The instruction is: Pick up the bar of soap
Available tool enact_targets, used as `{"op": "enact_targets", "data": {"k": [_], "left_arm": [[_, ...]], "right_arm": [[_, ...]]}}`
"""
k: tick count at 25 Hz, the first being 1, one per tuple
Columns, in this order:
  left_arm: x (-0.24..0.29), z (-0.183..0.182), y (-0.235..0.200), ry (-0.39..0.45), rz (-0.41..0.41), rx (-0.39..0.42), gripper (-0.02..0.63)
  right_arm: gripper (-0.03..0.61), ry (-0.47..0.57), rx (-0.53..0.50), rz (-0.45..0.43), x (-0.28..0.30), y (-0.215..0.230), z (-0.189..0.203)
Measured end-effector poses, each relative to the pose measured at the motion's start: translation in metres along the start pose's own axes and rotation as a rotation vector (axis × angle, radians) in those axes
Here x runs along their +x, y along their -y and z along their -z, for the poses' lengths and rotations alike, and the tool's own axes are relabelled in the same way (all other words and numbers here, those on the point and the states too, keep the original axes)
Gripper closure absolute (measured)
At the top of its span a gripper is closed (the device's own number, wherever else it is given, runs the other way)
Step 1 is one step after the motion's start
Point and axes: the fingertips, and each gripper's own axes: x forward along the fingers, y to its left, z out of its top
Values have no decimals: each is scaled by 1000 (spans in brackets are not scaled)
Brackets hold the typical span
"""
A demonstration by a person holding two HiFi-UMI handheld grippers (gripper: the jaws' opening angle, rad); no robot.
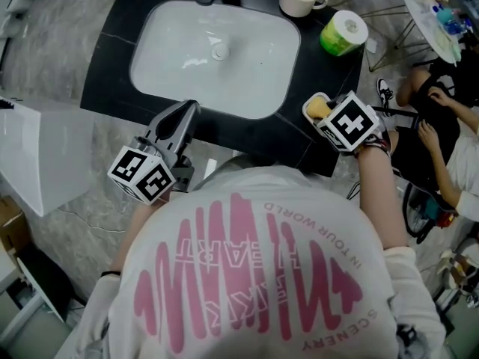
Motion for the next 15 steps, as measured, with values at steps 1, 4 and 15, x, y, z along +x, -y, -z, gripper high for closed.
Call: {"op": "enact_targets", "data": {"k": [1, 4, 15], "left_arm": [[-1, 0, -1, -3, 4, -1, 604], [-4, 1, -6, -11, 16, -3, 604], [9, 2, -3, -40, 99, 6, 604]], "right_arm": [[396, -17, -2, 2, 0, 0, -1], [394, -27, 13, 1, 1, 0, -4], [393, -88, 24, 6, 5, 0, -7]]}}
